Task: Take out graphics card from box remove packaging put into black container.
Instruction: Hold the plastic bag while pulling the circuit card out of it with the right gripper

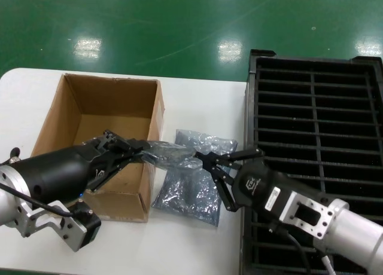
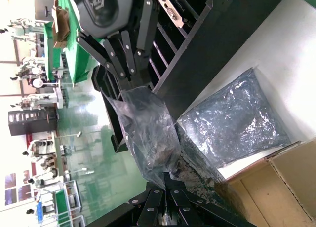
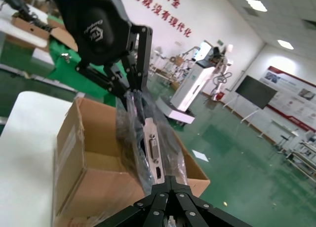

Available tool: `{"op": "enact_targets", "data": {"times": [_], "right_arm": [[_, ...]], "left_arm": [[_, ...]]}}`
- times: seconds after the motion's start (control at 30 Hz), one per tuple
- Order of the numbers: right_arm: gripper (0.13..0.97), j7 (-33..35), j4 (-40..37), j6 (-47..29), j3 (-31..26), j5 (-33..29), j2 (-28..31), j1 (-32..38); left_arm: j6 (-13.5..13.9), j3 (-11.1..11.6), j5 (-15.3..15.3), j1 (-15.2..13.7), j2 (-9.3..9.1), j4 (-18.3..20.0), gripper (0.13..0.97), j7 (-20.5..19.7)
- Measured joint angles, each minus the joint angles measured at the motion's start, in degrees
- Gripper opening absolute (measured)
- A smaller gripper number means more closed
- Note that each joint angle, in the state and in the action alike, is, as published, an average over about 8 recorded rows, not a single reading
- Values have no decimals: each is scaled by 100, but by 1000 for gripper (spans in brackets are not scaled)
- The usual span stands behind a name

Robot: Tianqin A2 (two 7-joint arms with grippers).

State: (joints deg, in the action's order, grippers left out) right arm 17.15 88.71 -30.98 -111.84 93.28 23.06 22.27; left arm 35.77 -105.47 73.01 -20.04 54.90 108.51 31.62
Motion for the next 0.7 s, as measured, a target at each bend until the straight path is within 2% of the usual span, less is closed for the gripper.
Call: {"op": "enact_targets", "data": {"times": [0.33,0.7], "right_arm": [[134,-154,-431,-449,-283,-240,75,800],[134,121,-903,-1228,-717,-462,99,1584]], "left_arm": [[0,0,0,0,0,0,140,0],[0,0,0,0,0,0,140,0]]}}
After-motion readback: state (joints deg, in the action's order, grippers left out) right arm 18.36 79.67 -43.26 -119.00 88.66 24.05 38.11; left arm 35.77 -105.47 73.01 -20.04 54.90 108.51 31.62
